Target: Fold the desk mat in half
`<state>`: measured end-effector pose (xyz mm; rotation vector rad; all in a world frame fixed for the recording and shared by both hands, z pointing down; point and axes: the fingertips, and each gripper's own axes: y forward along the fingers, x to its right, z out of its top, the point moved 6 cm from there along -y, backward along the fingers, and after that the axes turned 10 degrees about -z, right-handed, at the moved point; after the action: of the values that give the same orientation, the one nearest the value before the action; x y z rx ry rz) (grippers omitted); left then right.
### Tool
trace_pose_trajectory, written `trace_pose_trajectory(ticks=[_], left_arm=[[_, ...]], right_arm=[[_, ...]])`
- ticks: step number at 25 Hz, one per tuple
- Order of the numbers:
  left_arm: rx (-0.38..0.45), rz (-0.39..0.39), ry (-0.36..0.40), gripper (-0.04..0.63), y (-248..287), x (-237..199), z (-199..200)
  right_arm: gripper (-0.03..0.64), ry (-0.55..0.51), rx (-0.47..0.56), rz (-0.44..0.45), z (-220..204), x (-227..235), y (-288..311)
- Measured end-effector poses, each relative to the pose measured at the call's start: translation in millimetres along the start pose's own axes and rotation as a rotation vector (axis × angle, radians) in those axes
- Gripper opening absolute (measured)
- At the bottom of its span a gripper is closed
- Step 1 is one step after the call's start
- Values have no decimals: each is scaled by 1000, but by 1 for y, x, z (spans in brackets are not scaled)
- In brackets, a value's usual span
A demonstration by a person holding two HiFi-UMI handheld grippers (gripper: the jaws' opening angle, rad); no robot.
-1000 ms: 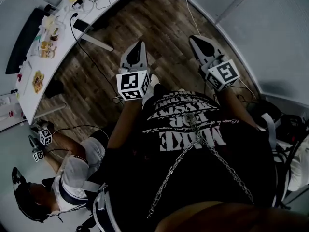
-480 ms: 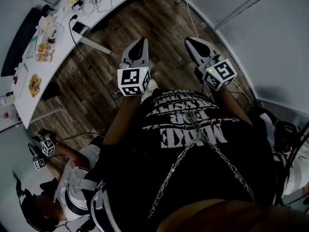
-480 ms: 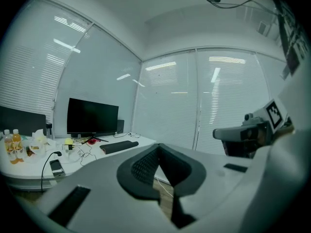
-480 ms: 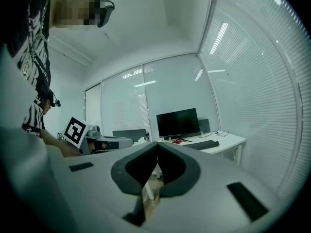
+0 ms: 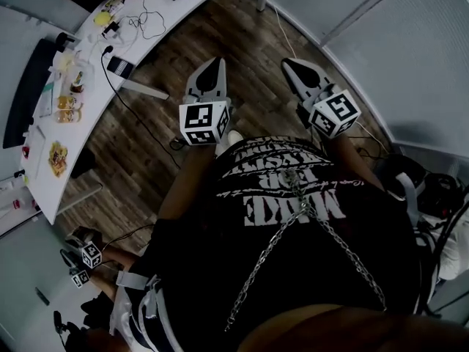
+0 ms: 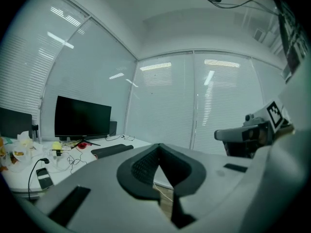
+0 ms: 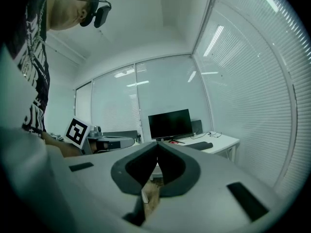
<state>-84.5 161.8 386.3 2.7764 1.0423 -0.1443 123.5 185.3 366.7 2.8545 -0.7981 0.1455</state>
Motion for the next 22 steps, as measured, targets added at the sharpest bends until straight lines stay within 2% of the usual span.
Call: trace_pose_trajectory(ticks=[3, 6, 11, 14, 19, 22], left_arm=[[-1, -11, -2, 8, 0, -13, -1], [5, -8, -49, 8, 1, -26, -2], [3, -4, -74, 8, 9, -35, -5], [-14, 20, -81, 8, 17, -42, -12], [-20, 85, -121, 8, 26, -69, -10], [-8, 87, -136, 8, 43, -80, -3]], right_arm=[[0, 7, -6, -14, -3, -4, 7], [0, 14, -16, -36, -3, -1, 14], [0, -69, -18, -63, 5, 8, 21], [0, -81, -22, -69, 3, 24, 33], [0, -47, -66, 2, 4, 46, 79], [0, -32, -85, 62, 13, 56, 109]])
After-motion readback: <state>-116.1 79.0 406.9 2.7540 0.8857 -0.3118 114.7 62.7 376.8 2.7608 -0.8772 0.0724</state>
